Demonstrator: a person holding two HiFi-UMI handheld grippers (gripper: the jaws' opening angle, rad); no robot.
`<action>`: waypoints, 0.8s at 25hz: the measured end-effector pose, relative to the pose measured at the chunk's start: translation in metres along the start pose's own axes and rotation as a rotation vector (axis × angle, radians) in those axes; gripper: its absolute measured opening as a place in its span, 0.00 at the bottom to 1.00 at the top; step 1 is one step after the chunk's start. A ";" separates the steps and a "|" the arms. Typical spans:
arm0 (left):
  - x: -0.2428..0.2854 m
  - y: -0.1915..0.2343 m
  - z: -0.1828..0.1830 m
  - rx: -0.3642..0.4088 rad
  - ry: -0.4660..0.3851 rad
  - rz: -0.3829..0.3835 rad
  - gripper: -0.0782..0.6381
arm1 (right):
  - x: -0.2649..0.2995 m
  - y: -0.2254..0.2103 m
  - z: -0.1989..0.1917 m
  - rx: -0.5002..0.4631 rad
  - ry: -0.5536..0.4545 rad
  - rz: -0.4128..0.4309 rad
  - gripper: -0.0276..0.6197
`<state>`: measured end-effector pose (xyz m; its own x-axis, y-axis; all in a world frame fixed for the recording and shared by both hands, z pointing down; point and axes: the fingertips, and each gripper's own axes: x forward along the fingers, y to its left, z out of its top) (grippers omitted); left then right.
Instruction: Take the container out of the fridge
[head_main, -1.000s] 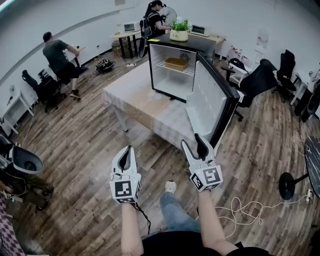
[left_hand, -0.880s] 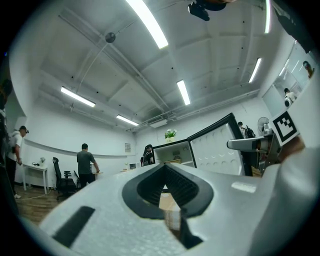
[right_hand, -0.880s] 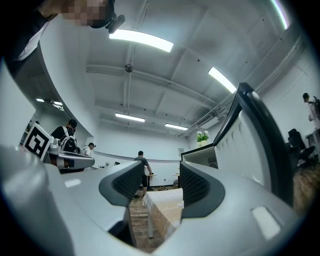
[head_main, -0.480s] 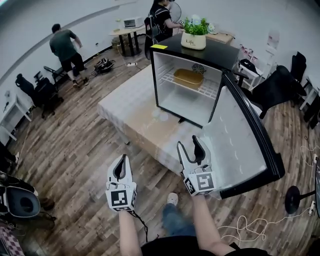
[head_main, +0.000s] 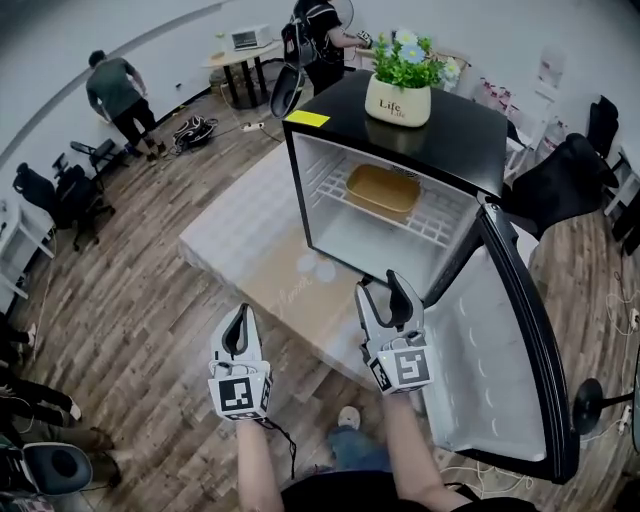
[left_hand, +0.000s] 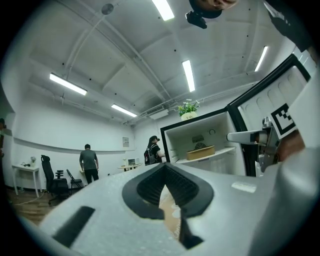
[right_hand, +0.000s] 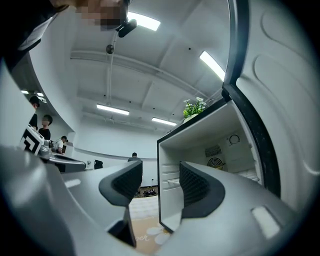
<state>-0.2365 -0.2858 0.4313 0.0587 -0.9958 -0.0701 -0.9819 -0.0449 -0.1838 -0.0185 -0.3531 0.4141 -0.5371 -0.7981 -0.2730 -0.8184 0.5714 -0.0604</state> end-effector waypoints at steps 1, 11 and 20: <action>0.007 0.000 0.000 0.002 0.003 -0.004 0.12 | 0.005 -0.004 -0.002 0.003 0.003 -0.004 0.39; 0.053 -0.011 0.007 0.006 -0.013 -0.068 0.12 | 0.036 -0.010 0.001 -0.124 0.051 0.000 0.39; 0.097 -0.027 0.024 -0.016 -0.049 -0.178 0.12 | 0.058 -0.022 0.004 -0.206 0.117 -0.044 0.39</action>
<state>-0.2003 -0.3793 0.4064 0.2398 -0.9671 -0.0854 -0.9580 -0.2214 -0.1824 -0.0309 -0.4110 0.3960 -0.5098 -0.8452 -0.1607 -0.8597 0.4938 0.1306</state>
